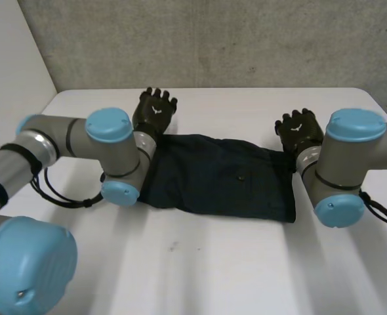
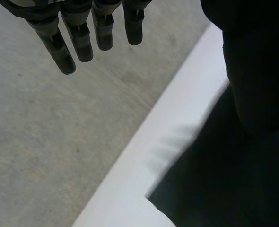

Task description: Fold the shorts.

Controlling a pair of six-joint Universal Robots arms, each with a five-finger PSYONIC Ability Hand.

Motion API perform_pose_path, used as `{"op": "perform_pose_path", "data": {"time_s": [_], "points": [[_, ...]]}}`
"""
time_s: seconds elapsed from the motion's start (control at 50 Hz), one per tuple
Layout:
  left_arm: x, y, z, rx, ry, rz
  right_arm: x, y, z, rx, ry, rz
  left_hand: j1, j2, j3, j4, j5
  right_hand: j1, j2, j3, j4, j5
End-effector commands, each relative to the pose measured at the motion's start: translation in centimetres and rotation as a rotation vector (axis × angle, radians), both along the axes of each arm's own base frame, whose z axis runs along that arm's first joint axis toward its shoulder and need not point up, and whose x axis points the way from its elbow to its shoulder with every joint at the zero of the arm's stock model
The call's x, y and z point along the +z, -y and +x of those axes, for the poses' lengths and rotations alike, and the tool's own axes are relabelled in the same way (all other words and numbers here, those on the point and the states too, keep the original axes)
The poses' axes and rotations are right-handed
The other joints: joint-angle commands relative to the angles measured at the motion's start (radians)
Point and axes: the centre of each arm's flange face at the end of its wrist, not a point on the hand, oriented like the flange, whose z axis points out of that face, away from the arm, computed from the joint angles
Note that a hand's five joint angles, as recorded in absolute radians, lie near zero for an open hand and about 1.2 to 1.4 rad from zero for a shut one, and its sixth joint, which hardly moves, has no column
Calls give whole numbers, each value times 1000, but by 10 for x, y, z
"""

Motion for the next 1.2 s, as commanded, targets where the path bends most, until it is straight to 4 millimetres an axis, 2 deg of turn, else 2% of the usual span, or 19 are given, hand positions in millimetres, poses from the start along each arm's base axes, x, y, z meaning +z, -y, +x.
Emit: {"op": "perform_pose_path", "data": {"time_s": [0.02,0.04,0.1,0.26,0.4,0.46,0.52,0.54,0.62,0.7,0.74,0.82,0.92,1.0,1.02,1.04,1.1,1.18,1.2], "points": [[52,-16,22,16,-142,49,49,-37,-15,-15,148,50,-14,-25,-36,-29,-45,-28,-44,-39,-60,-63],[59,-20,31,29,-166,72,50,-42,-17,-7,158,71,-14,-25,-36,-29,-45,-28,-44,-39,-60,-63],[60,-35,47,47,-192,140,46,-64,-20,35,198,182,-14,-24,-35,-28,-44,-28,-44,-39,-60,-63],[43,-79,87,107,-207,315,9,-104,-26,60,266,434,-11,-21,-32,-25,-41,59,42,47,26,23],[30,-108,101,121,-214,396,-13,-109,-26,68,268,404,-14,-25,-36,-29,-45,249,233,238,217,214],[29,-115,103,120,-214,399,-28,-102,-26,64,263,364,-14,-25,-36,-29,-45,469,453,458,437,434],[29,-118,105,120,-220,392,-37,-93,-26,45,261,317,-14,-25,-36,-29,-45,953,936,941,920,917],[29,-118,105,121,-222,389,-37,-91,-27,37,262,304,-14,-25,-36,-29,-45,1178,1162,1167,1146,1143],[31,-117,105,120,-227,382,-33,-85,-35,-6,246,268,-14,-25,-36,-29,-45,1194,1178,1183,1162,1159],[38,-119,105,115,-235,366,-19,-82,-47,-22,188,218,-14,-25,-36,-29,-45,1194,1178,1183,1162,1159],[43,-120,107,114,-242,353,-4,-78,-59,-36,118,168,-14,-25,-36,-29,-45,1194,1178,1183,1162,1159],[53,-124,110,114,-253,332,4,-65,-88,-88,-47,137,-14,-25,-36,-29,-45,1194,1178,1183,1162,1159],[62,-127,117,124,-264,313,16,-50,-103,-85,-274,60,-14,-25,-36,-29,-45,1194,1178,1183,1162,1159],[67,-132,118,120,-271,302,34,-50,-78,9,-390,-52,-14,-25,-36,-29,-45,1194,1178,1183,1162,1159],[69,-132,119,121,-273,299,38,-54,-67,42,-399,-77,-14,-25,-36,-29,-45,1194,1178,1183,1162,1159],[71,-133,119,120,-277,294,48,-60,-46,101,-403,-130,-14,-25,-36,-29,-45,1194,1178,1183,1162,1159],[74,-133,119,118,-287,287,59,-70,-18,176,-384,-192,-14,-25,-36,-29,-45,1194,1178,1183,1162,1159],[79,-133,119,114,-308,279,51,-99,33,382,-368,-225,-14,-25,-36,-29,-45,1194,1178,1183,1162,1159],[81,-133,118,111,-318,277,42,-123,57,508,-356,-226,-14,-25,-36,-29,-45,1194,1178,1183,1162,1159]]}}
